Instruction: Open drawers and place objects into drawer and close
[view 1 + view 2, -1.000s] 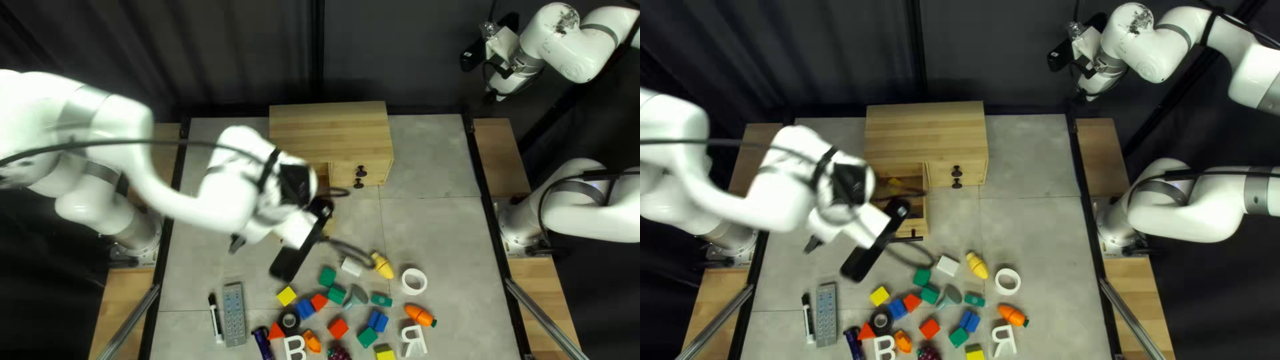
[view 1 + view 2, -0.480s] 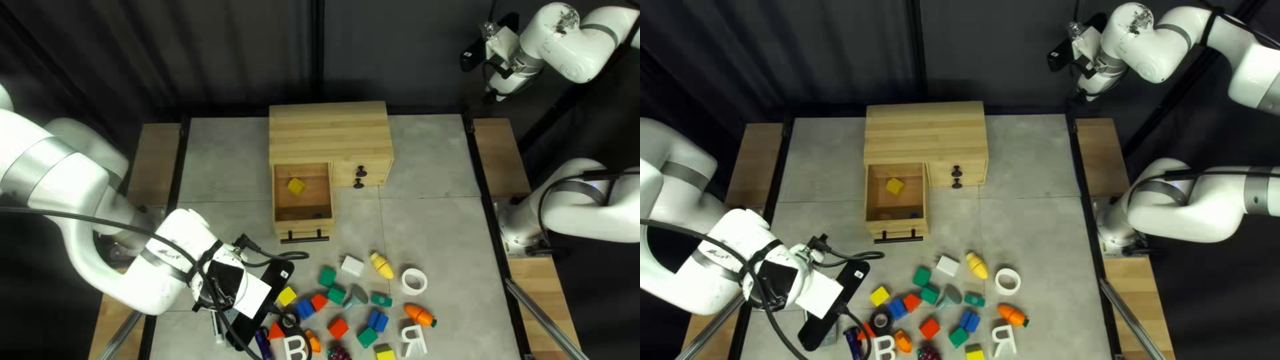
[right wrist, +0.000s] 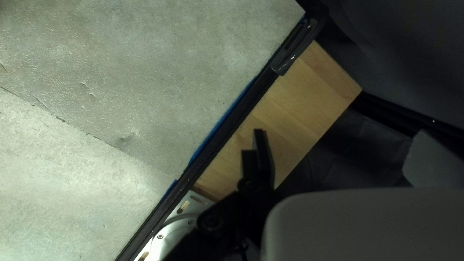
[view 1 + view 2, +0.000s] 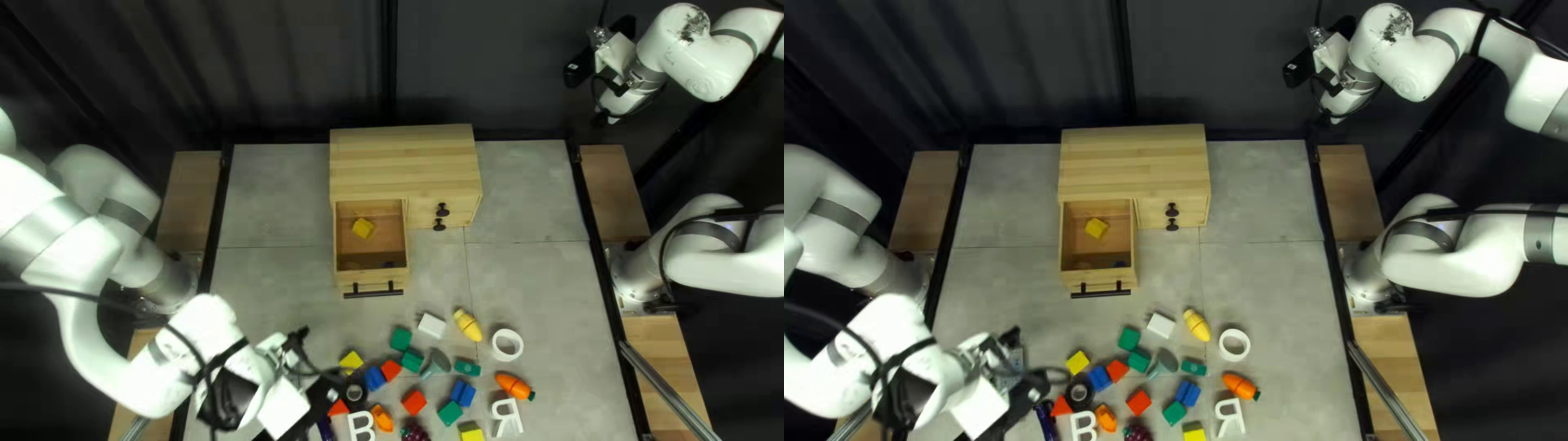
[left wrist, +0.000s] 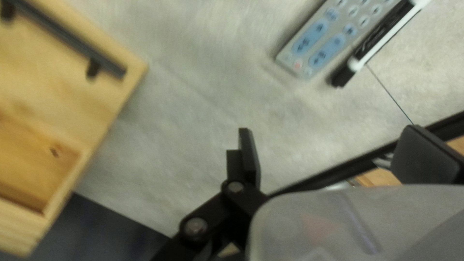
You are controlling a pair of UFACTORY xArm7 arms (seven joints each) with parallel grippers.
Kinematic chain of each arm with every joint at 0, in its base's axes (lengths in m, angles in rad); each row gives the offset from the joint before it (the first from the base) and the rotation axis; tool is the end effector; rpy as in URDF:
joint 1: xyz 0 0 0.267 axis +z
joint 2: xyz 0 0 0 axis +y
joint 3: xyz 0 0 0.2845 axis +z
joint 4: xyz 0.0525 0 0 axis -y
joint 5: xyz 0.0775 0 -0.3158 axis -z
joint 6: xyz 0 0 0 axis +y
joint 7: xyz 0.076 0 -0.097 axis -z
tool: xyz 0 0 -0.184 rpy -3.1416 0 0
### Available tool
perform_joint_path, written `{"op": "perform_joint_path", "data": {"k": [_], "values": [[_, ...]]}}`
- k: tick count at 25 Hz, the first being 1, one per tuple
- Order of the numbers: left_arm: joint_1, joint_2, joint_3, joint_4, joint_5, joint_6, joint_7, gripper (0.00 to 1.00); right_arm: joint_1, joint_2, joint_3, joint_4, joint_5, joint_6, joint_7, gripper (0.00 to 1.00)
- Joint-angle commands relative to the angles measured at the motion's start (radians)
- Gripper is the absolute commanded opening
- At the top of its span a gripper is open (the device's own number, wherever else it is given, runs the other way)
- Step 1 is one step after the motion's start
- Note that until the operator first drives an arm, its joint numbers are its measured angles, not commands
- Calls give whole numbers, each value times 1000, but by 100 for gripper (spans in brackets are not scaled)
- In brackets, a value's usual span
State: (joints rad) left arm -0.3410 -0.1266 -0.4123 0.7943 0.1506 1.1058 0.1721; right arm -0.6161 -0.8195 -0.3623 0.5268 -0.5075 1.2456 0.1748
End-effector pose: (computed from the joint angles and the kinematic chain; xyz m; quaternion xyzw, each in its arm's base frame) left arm 0.2737 -0.2015 0.1365 -0.8702 0.4745 0.0689 0.1131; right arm 0.0858 -0.2723 0.2238 0.8922 -0.4356 0.0010 0.1195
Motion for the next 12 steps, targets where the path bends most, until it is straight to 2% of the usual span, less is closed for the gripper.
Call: {"op": "perform_joint_path", "data": {"k": [1, 5, 12], "values": [[7, 49, 11, 6, -28, -71, 36, 100, 0, 0, 0, 0, 0, 0, 0, 100], [45, 18, 61, -39, -95, -145, 49, 100, 0, 0, 0, 0, 0, 0, 0, 100], [48, 14, 64, -44, -101, -149, 46, 100, 0, 0, 0, 0, 0, 0, 0, 100]]}}
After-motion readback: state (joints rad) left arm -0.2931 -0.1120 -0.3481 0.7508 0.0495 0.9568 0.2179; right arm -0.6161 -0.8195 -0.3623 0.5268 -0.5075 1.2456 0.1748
